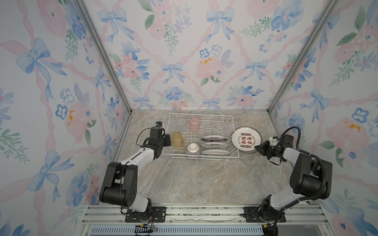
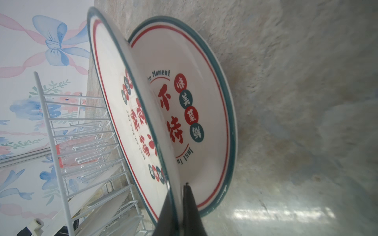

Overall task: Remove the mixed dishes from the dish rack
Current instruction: 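Carry the printed plate beside the rack and lower it onto the first plate, then set the printed plate down on the table and open the right gripper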

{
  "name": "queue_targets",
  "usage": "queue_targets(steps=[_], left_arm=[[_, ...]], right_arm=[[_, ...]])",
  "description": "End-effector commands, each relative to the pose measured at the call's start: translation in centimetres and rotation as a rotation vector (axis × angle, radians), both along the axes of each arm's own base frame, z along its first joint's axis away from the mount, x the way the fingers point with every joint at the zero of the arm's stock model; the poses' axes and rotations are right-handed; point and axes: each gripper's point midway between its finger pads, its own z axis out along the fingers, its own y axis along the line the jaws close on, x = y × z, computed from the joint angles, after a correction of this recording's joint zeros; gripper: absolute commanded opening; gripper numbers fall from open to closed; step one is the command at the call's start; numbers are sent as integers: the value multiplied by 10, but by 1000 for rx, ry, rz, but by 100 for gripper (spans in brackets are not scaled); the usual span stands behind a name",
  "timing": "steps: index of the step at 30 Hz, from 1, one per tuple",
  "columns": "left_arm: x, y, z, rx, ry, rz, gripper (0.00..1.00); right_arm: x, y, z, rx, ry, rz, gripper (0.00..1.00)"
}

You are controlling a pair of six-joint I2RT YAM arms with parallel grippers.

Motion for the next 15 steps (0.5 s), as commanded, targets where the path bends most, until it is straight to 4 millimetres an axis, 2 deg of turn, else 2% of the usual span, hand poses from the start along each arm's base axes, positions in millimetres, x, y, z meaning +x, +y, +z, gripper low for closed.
queue_targets(steps=[1,3,4,8,11,15], left_arm=[[-12,3,-18,1,67,19,0],[-13,3,-18,3,66,18,0],[-13,3,-18,2,67,19,0],[-13,3,-20,3,71,20,0],[-14,3,-20,3,71,22,0],[-13,4,-20,3,70,23,0]], right_arm=[[14,3,11,12,-57,25,0],[15,3,12,9,-62,25,0],[15,3,3,17,-40,28,0],[13,4,-3,25,-21,31,0],[11,4,-6,26,-10,35,10],[8,5,-8,26,-2,36,16]])
